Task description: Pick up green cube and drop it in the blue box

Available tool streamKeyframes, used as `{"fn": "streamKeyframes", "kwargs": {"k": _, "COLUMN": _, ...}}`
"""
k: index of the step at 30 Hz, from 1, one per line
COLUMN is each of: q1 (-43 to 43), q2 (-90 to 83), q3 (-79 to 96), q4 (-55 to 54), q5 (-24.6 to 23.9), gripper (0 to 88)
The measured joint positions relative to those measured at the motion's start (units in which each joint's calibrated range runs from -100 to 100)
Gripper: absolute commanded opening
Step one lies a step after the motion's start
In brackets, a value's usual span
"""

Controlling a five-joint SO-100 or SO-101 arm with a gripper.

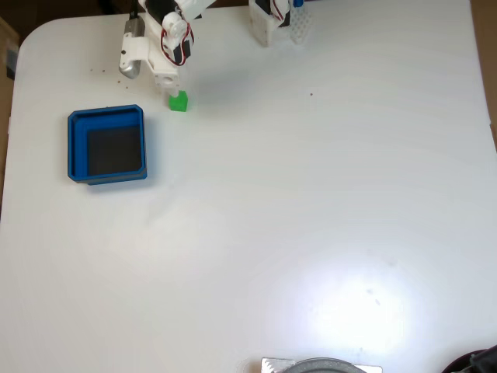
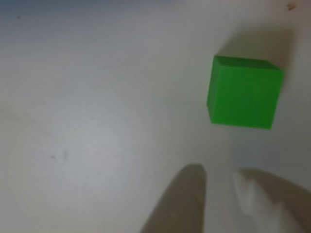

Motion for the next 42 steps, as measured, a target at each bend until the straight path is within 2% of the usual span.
{"fn": "streamKeyframes", "kwargs": {"k": 11, "q1": 0.0, "q2": 0.0, "q3": 0.0, "q4": 0.2, "q5": 0.0, "gripper": 2.5}}
{"fn": "streamKeyframes", "kwargs": {"k": 23, "q1": 1.0, "q2": 0.0, "q3": 0.0, "q4": 0.3, "q5": -0.3, "gripper": 15.2}}
{"fn": "streamKeyframes", "kwargs": {"k": 33, "q1": 1.0, "q2": 0.0, "q3": 0.0, "q4": 0.3, "q5": -0.3, "gripper": 29.7}}
{"fn": "streamKeyframes", "kwargs": {"k": 42, "q1": 1.0, "q2": 0.6, "q3": 0.0, "q4": 0.3, "q5": -0.3, "gripper": 30.8}}
